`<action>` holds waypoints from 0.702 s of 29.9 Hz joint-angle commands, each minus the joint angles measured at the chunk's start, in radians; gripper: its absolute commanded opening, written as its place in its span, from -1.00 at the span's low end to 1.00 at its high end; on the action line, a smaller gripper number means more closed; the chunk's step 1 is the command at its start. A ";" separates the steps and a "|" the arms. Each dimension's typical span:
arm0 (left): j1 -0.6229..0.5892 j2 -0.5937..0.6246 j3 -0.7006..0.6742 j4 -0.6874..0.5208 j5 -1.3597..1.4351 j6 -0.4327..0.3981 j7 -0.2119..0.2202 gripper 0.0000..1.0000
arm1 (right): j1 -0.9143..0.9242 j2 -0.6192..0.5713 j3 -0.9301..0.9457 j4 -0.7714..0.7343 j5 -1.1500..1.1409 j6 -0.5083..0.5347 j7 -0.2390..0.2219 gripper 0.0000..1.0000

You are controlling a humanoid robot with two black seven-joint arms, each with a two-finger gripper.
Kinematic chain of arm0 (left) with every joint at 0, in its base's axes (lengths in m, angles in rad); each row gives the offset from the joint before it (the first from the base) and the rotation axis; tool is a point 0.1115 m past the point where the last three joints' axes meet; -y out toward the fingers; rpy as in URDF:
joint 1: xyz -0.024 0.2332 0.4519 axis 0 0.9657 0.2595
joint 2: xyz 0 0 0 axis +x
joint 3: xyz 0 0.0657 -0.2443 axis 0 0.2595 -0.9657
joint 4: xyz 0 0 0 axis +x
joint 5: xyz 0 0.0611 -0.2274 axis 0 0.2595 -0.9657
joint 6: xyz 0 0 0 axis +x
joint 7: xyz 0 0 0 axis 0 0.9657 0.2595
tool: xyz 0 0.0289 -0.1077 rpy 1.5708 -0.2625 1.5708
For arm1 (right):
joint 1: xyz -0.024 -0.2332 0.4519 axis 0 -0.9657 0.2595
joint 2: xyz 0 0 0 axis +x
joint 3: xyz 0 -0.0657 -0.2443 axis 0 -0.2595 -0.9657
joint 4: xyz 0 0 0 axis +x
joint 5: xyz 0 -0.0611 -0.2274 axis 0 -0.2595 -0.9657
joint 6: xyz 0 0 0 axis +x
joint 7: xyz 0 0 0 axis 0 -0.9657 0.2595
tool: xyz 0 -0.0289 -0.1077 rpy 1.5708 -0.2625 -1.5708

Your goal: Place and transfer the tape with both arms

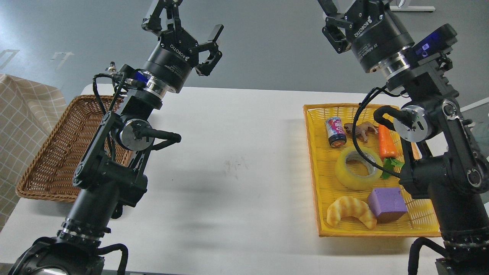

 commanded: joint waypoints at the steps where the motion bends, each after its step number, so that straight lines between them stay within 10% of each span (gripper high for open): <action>1: 0.000 0.000 0.003 0.001 0.001 0.003 0.017 0.96 | -0.004 0.000 -0.005 0.003 0.001 0.003 -0.001 1.00; 21: -0.012 0.000 0.003 0.003 0.001 0.005 0.041 0.96 | -0.020 0.000 0.006 0.001 0.000 0.001 -0.003 1.00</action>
